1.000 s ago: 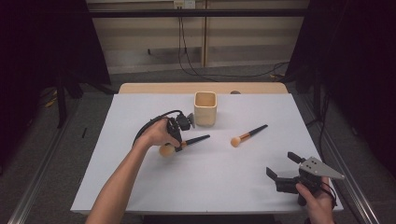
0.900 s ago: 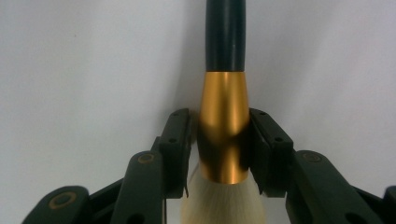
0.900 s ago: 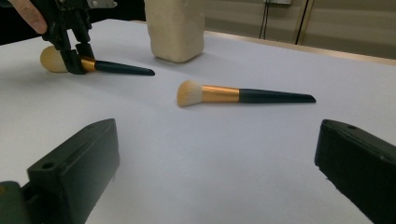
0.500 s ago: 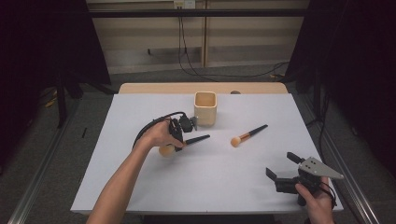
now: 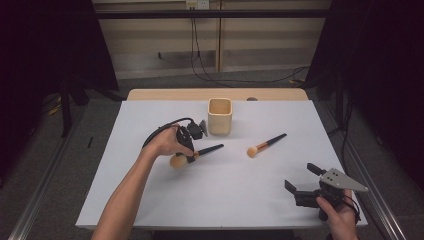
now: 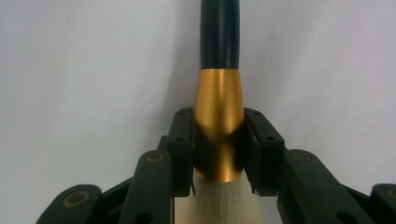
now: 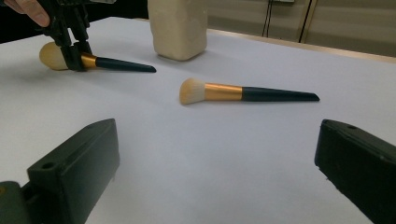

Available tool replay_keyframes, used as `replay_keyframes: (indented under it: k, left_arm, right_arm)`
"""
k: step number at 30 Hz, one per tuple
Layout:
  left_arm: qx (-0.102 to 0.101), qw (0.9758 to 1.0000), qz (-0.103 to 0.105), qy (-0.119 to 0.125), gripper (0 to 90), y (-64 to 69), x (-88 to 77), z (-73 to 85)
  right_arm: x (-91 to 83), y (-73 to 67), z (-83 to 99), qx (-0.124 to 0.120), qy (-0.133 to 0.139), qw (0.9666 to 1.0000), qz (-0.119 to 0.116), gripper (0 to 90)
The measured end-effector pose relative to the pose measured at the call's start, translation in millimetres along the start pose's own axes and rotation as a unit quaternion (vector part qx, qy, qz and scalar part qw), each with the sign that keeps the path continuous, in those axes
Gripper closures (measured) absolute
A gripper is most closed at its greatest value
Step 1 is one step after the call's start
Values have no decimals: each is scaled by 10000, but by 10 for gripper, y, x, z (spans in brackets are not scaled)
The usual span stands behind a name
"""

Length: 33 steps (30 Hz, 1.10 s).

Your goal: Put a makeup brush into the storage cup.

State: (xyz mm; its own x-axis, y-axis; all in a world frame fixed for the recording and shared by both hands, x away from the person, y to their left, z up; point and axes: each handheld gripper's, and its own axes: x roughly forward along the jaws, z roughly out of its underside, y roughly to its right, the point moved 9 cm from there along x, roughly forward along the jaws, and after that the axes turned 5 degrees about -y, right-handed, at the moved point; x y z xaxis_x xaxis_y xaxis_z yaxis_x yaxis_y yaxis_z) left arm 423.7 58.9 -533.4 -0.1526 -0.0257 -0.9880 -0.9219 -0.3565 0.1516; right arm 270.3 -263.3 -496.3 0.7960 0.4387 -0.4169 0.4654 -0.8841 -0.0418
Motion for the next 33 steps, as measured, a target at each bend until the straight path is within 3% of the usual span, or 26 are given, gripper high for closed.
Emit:
replay_keyframes:
  k: [3,7,14,19,20,25,26,27,28,29,30,32,33]
  left_arm:
    - [-134,9998,57,156,668,0,-15,-9]
    - [-122,9992,220,327,668,11,-78,-2]
    - [-236,9947,545,839,668,64,-197,14]
    - [-337,9877,752,1327,668,78,-261,37]
    - [-280,9872,785,1363,668,81,-272,49]
    - [-302,9809,780,1759,668,124,-322,49]
    - [-286,9790,788,1857,668,138,-336,45]
    - [-405,9756,778,2011,668,154,-357,32]
    - [-356,9752,763,2047,668,155,-368,39]
    - [-445,9727,759,2149,668,164,-378,28]
    - [-375,9718,765,2199,668,158,-388,38]
    - [-512,9670,761,2378,668,151,-405,34]
    - [-675,9625,764,2513,668,169,-411,15]
  right_arm:
    - [-3,2,1,-8,-1,10000,-1,0]
    - [-1,1,0,-5,3,10000,-19,0]
    - [0,-14,-5,-21,13,10000,-58,0]
    - [4,-13,-1,-16,-2,10000,-58,0]
    - [6,-13,-1,-18,-4,10000,-57,0]
    - [8,-11,3,-12,-20,10000,-42,0]
    - [4,-10,1,-15,-9,10000,-41,0]
    - [4,-10,1,-15,-9,10000,-41,0]
    - [3,-8,1,-3,-7,10000,-35,0]
    - [3,-8,1,1,-8,10000,-38,0]
    - [3,-12,-1,14,1,10000,-47,0]
    - [-1,-21,-3,4,9,10000,-69,0]
    - [-1,-23,-4,-5,17,10000,-65,0]
